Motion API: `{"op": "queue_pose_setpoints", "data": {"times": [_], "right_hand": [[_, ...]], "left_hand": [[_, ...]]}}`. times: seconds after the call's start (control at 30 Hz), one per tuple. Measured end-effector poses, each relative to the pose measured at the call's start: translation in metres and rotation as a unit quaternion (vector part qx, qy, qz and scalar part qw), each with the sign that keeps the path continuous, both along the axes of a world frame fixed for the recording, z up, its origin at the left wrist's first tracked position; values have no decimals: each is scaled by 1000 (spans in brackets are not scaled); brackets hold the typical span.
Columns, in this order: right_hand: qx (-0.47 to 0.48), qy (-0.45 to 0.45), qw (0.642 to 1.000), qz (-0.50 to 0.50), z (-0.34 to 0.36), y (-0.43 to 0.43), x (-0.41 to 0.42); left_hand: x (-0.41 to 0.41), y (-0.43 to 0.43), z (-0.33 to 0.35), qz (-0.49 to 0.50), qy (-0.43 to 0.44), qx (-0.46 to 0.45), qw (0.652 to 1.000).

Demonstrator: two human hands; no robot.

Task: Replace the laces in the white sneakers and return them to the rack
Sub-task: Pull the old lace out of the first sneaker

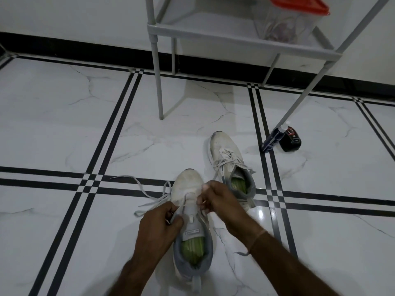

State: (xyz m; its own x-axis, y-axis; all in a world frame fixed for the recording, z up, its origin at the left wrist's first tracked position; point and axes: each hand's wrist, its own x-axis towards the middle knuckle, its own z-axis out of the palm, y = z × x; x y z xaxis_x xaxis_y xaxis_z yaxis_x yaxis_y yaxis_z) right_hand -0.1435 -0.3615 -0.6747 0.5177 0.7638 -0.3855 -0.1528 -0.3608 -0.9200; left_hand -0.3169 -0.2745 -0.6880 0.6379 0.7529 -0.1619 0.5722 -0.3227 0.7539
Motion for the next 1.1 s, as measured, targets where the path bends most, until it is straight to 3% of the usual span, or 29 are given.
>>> {"op": "queue_pose_setpoints", "data": {"times": [0.03,0.1,0.2,0.23,0.27,0.3,0.37,0.4,0.43,0.47,0.5,0.57,0.6,0.63,0.67,0.7,0.73,0.77,0.8,0.83,0.87,0.9,0.93,0.97,1.03,1.1], "right_hand": [[-19,-99,994,47,-1,1,2],[-77,-272,944,171,-3,4,-2],[-142,-366,888,241,-6,12,-12],[-144,-391,879,232,-5,13,-15],[-127,-378,894,206,-5,13,-18],[-97,-314,932,156,-6,11,-18],[-10,-42,999,7,0,6,-10],[32,96,993,-55,3,4,-6],[54,179,977,-99,4,0,-3],[61,205,970,-118,4,-2,0],[58,182,976,-108,4,-2,3],[23,-13,1000,-2,-1,-2,4],[-8,-149,986,78,-6,-2,2],[-45,-274,948,153,-16,-1,0],[-77,-361,906,206,-21,1,-2],[-88,-395,887,222,-24,3,-6],[-78,-383,897,207,-24,4,-11],[-53,-319,934,153,-21,5,-12],[-31,-186,981,49,-11,6,-10],[13,-10,998,-66,-2,6,-4],[67,145,975,-155,6,5,2],[99,229,948,-199,11,2,8],[100,232,947,-197,13,0,12],[82,164,970,-159,11,-1,15],[31,-82,996,-1,4,-2,12],[-67,-311,933,168,-12,1,2]], "left_hand": [[1,0,0,-3,3,1,1000],[3,-1,0,-8,4,1,1000],[3,0,0,-5,2,0,1000],[2,1,0,-6,2,0,1000],[1,1,0,-9,1,0,1000],[1,1,0,-13,-4,-1,1000],[0,1,2,-22,-20,-5,1000],[0,2,3,-24,-26,-8,999],[0,2,4,-25,-26,-10,999],[0,2,4,-27,-23,-7,999],[1,2,4,-29,-16,1,999],[2,1,4,-34,-6,15,999],[3,1,5,-34,-3,19,999],[4,1,5,-32,4,22,999],[4,1,5,-31,9,22,999],[4,1,6,-31,12,24,999],[3,1,6,-32,11,26,999],[3,1,6,-34,10,25,999],[2,2,7,-36,8,24,999],[2,2,7,-37,6,24,999],[1,2,7,-38,3,25,999],[1,3,6,-37,1,25,999],[1,3,5,-35,0,25,999],[1,3,4,-33,2,28,999],[3,2,2,-32,12,31,999],[5,1,2,-28,17,32,999]]}}
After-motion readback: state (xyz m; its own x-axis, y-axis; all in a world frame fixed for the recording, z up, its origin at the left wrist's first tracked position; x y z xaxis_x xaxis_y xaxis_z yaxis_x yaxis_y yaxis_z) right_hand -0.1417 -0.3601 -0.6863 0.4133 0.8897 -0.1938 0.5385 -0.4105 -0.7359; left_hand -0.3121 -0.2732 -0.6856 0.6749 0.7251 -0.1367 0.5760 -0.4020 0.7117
